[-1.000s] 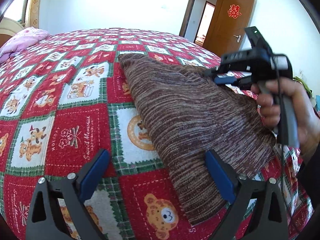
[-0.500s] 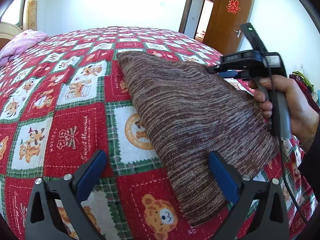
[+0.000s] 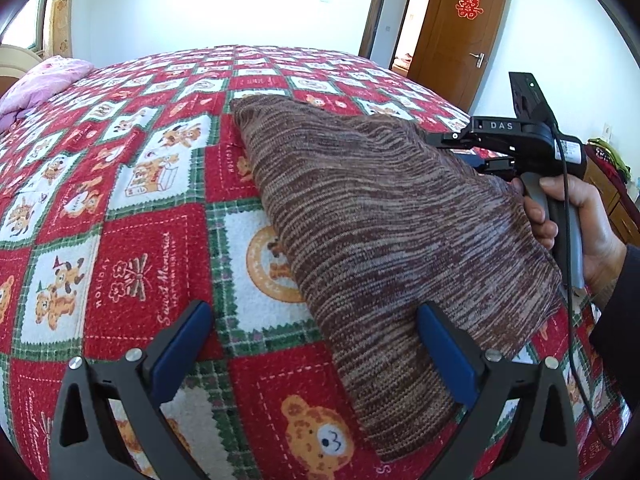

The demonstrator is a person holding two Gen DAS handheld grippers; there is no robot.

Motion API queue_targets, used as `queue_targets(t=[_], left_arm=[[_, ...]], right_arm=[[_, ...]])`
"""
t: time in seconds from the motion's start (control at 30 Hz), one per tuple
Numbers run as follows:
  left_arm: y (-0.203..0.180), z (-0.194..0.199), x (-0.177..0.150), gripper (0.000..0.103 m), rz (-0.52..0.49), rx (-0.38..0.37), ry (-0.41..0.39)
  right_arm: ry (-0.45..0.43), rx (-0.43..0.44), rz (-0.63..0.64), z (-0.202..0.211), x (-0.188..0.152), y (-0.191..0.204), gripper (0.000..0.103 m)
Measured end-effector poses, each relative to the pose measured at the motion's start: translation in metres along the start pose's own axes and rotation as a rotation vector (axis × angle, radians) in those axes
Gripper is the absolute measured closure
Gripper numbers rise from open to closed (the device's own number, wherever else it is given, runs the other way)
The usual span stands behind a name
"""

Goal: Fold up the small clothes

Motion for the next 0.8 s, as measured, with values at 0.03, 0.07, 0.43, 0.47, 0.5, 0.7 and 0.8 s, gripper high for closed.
queue_targets(t=[0.03,0.07,0.43,0.47,0.5,0.7,0.8], left_arm=[[0.000,-0.001,0.001,0.000,0.003,-0.002,0.002],[0.001,-0.001,0.002,0.000,0.009,-0.003,0.000],[0.009,-0.006,0.015,0.006,0.099,-0.090,-0.010],[0.006,-0.007,0.015,0.008,0.087,-0.085,-0.007],[0.003,-0.008,0.015,0.014,0.072,-0.075,-0.004],[-0.009,-0.010,0.018,0.038,0.024,-0.096,0.004],[-0.006,-0.012,0.020,0.038,0.041,-0.119,0.012]], right_arm=[[0.005,0.010,0.006,-0.001,0.000,0.001,0.053],[0.010,0.010,0.015,-0.003,-0.001,0.002,0.053],[0.013,0.109,-0.050,-0.006,-0.004,-0.008,0.069],[0.016,0.115,-0.028,-0.006,-0.005,-0.004,0.069],[0.022,0.127,-0.003,-0.007,-0.007,0.000,0.069],[0.030,0.129,0.008,-0.011,-0.009,0.003,0.071],[0.036,0.125,-0.003,-0.012,-0.009,0.001,0.074]])
Point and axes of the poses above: each gripper's, at about its wrist camera, not at the fingertips, and z roughly against the way its jaws point, y to its left, x to its top, the point moved 1 cm from there along -z, roughly the way its jaws point, and after that the axes turned 1 degree about z, right-handed, at the moved point
